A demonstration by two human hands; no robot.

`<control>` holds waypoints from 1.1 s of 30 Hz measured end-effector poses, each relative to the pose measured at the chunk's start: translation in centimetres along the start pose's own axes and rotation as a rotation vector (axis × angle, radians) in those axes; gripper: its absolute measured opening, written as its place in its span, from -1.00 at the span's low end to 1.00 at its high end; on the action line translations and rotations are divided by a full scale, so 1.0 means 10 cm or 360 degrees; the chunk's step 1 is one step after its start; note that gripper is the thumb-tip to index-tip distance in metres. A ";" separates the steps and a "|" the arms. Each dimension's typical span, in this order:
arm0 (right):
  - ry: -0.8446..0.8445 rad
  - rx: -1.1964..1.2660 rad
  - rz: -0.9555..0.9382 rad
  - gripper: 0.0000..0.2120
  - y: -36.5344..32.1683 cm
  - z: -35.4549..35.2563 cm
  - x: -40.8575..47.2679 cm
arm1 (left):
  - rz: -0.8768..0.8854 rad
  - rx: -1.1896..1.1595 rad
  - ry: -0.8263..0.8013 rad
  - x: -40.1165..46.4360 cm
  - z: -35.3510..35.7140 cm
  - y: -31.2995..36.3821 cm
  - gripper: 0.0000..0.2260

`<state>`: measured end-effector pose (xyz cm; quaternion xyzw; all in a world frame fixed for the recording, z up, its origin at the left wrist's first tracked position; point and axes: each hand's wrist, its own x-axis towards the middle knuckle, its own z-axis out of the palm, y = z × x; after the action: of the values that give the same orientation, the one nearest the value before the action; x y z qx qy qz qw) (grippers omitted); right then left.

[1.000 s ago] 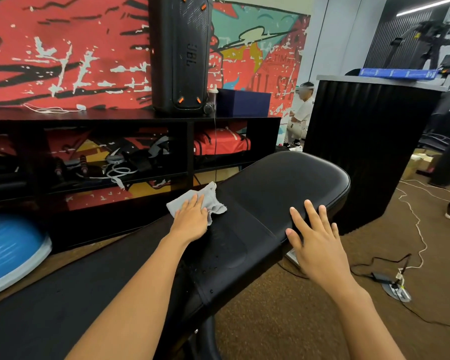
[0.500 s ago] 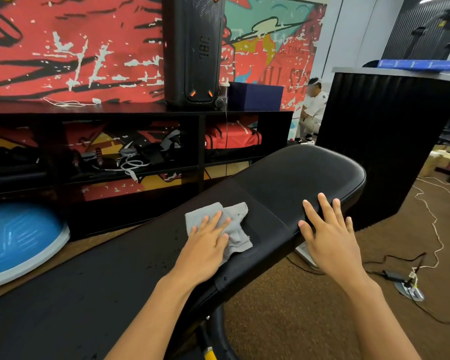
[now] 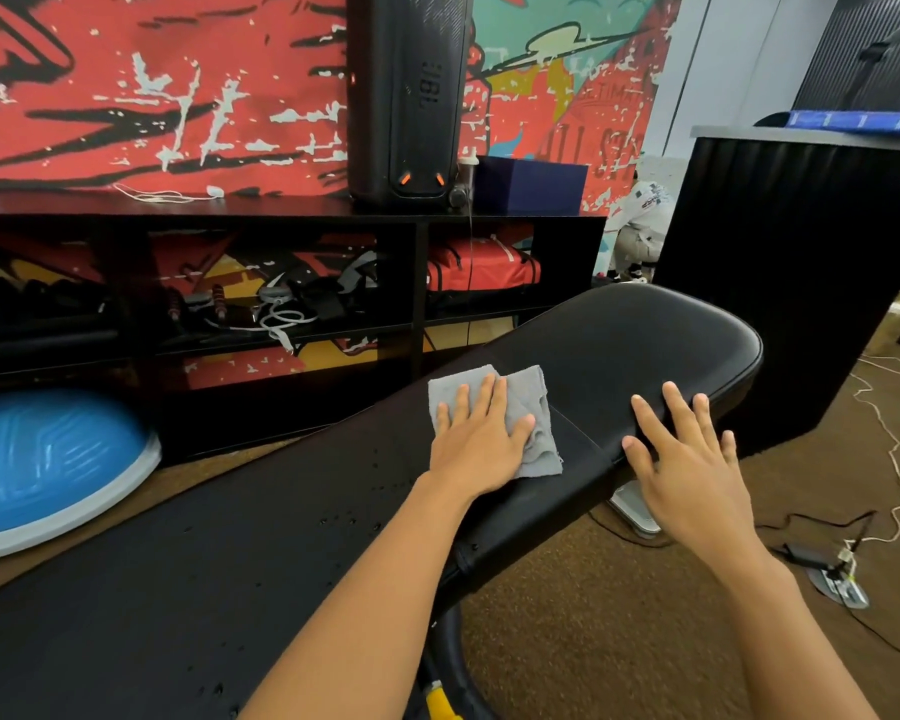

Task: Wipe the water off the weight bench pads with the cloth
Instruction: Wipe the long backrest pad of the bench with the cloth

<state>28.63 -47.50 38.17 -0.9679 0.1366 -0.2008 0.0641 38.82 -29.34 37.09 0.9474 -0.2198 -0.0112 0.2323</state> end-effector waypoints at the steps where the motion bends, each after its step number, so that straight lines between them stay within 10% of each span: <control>1: 0.0002 -0.0008 0.0000 -0.50 0.00 0.00 0.00 | -0.0019 -0.0005 0.0006 0.04 -0.01 -0.02 -0.45; 33: -0.0127 -0.0120 -0.0203 -0.43 -0.12 -0.04 0.09 | -0.0112 -0.0202 0.0115 -0.91 0.06 -0.70 -0.58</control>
<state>29.57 -46.65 39.05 -0.9836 0.0794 -0.1605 0.0199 33.43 -20.23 32.75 0.9377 -0.1767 0.0009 0.2992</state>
